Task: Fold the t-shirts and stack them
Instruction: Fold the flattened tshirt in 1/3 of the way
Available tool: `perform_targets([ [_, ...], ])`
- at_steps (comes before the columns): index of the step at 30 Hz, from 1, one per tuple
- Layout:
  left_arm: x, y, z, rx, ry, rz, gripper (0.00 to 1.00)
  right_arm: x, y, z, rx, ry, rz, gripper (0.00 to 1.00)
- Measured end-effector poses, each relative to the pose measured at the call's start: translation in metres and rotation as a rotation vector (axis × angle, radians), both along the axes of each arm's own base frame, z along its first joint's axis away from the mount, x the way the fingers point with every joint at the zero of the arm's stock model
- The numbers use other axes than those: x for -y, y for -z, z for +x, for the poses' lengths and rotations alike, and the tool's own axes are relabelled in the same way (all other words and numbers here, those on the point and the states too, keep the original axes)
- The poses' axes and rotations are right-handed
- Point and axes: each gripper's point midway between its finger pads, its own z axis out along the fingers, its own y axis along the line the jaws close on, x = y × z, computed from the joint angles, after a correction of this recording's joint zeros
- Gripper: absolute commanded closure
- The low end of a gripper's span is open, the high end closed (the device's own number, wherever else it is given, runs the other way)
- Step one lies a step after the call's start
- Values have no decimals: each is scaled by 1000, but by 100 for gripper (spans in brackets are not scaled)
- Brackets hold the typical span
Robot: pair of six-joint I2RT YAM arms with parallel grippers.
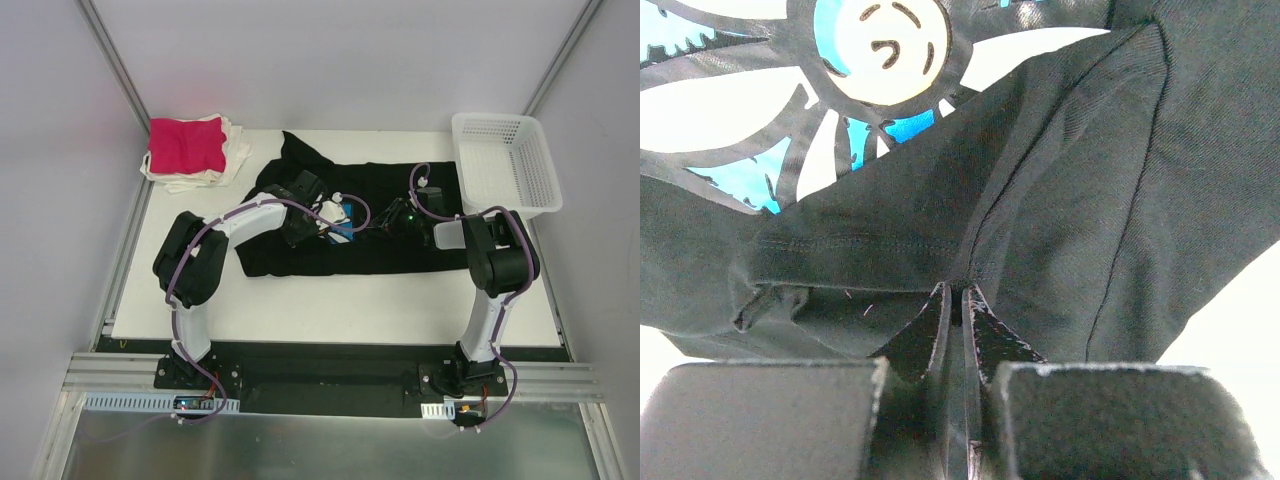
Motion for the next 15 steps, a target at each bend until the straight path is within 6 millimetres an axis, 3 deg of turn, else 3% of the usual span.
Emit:
perform_targets([
  [6,0,-7,6,24,-5,6,100,0,-1,1,2,3,4,71],
  [11,15,-32,37,110,-14,-22,100,-1,-1,2,2,6,8,71],
  [15,29,-41,58,153,-15,-44,100,-1,-2,2,2,8,10,72],
])
